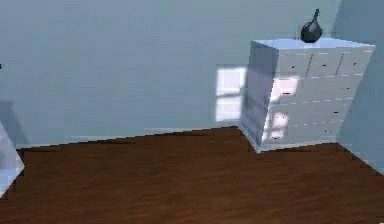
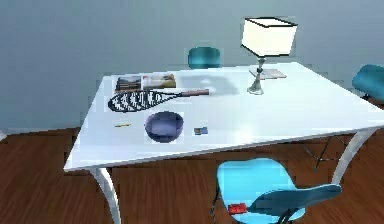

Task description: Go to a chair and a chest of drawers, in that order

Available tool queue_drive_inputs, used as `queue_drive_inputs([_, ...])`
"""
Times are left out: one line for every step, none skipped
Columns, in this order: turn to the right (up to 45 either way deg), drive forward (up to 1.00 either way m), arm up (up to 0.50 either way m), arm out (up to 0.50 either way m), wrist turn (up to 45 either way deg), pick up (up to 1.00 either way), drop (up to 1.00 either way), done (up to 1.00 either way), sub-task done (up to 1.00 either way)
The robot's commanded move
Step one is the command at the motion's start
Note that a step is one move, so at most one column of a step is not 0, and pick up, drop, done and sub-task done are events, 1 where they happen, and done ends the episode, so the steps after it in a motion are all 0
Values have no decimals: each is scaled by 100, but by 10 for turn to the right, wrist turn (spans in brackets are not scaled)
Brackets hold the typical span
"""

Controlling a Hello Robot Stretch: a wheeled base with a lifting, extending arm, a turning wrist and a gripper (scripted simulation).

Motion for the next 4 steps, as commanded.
queue_drive_inputs([0,55,0,0,0,0,0,0,0])
queue_drive_inputs([330,0,0,0,0,0,0,0,0])
queue_drive_inputs([0,45,0,0,0,0,0,0,0])
queue_drive_inputs([60,0,0,0,0,0,0,0,0])
